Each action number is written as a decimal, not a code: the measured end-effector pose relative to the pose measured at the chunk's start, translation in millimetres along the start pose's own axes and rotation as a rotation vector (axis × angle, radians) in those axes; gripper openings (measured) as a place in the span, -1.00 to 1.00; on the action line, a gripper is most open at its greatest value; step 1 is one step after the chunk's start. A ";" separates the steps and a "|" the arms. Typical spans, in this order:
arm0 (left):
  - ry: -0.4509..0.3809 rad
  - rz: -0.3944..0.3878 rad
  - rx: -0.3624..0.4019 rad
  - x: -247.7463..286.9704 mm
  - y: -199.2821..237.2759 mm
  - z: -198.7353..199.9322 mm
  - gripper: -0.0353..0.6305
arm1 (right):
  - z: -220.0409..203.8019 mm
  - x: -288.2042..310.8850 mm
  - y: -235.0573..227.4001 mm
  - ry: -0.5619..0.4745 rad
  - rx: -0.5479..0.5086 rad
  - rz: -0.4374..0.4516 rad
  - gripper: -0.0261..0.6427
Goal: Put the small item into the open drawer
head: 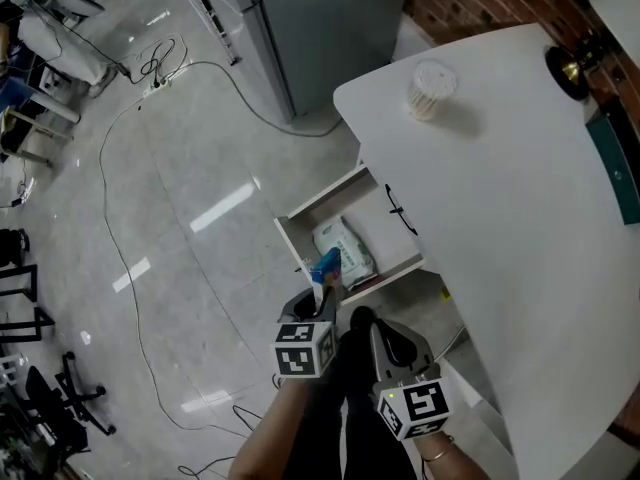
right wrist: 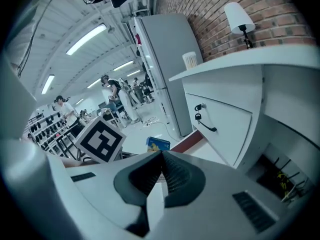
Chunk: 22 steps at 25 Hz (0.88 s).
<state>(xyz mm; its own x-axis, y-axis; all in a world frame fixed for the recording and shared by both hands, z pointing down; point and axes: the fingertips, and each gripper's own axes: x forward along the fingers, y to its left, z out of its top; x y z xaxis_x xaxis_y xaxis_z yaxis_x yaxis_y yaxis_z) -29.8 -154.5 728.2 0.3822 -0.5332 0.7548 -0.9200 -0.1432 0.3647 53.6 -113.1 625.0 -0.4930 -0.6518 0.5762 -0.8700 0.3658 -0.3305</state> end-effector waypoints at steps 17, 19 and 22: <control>0.091 0.031 -0.127 116.8 31.4 -45.5 -0.65 | -62.7 82.3 -42.3 0.118 -0.085 0.003 -0.90; 0.093 0.027 -0.131 126.3 31.6 -43.8 -0.65 | -64.8 89.1 -41.5 0.127 -0.110 0.002 -0.90; 0.120 0.025 -0.119 145.3 32.8 -43.1 -0.65 | -66.1 96.5 -46.8 0.135 -0.139 -0.001 -0.90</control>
<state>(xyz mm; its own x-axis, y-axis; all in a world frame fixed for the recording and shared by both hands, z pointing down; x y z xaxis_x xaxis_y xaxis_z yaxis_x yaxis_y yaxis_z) -0.7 -200.7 873.3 0.3730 -0.4312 0.8215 -0.9156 -0.0275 0.4012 46.4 -149.2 745.5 -0.4800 -0.5605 0.6749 -0.8582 0.4596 -0.2287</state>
